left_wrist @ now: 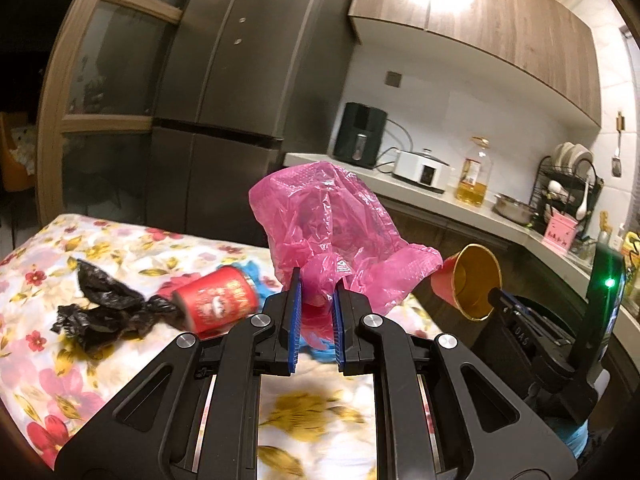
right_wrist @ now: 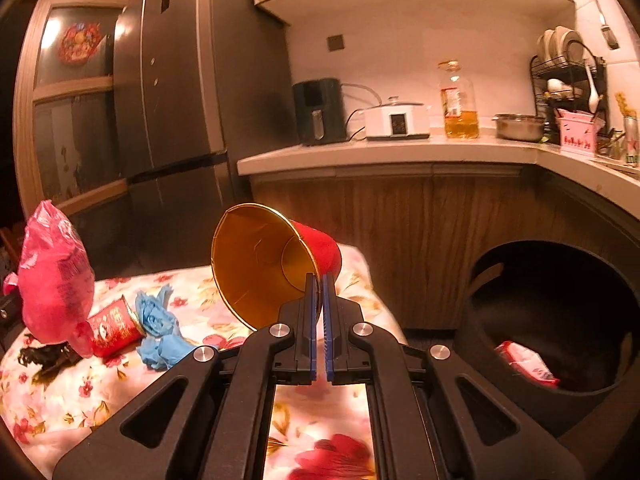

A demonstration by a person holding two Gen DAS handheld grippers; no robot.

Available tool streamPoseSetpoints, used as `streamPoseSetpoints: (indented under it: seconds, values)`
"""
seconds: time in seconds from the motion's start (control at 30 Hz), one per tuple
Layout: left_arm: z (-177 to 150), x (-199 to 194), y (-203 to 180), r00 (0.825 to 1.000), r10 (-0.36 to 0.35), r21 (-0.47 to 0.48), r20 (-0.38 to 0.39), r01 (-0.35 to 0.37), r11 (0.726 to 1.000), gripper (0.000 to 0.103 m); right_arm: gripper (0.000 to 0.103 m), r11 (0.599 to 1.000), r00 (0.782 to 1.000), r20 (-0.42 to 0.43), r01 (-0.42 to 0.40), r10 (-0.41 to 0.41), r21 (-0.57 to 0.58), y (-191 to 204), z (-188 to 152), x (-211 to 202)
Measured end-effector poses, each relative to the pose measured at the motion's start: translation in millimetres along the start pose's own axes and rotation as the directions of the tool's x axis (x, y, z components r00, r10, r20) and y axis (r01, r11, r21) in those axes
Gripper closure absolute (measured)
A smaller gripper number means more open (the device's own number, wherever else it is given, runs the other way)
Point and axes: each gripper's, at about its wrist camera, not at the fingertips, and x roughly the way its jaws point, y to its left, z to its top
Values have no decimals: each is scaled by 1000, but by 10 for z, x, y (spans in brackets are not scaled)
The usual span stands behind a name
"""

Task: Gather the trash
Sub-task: 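Carry the pink bag and red cup over the black bin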

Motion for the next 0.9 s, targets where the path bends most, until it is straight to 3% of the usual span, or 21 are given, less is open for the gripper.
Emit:
streamPoseSetpoints:
  seconds: [0.43, 0.9]
  values:
    - [2, 196, -991, 986, -162, 103, -26, 164, 981, 91, 99, 989, 987, 95, 125, -133, 83, -728, 216, -494]
    - [-175, 501, -2036, 941, -328, 175, -79, 337, 925, 91, 99, 950, 954, 104, 259, -279, 173, -1500, 230, -737]
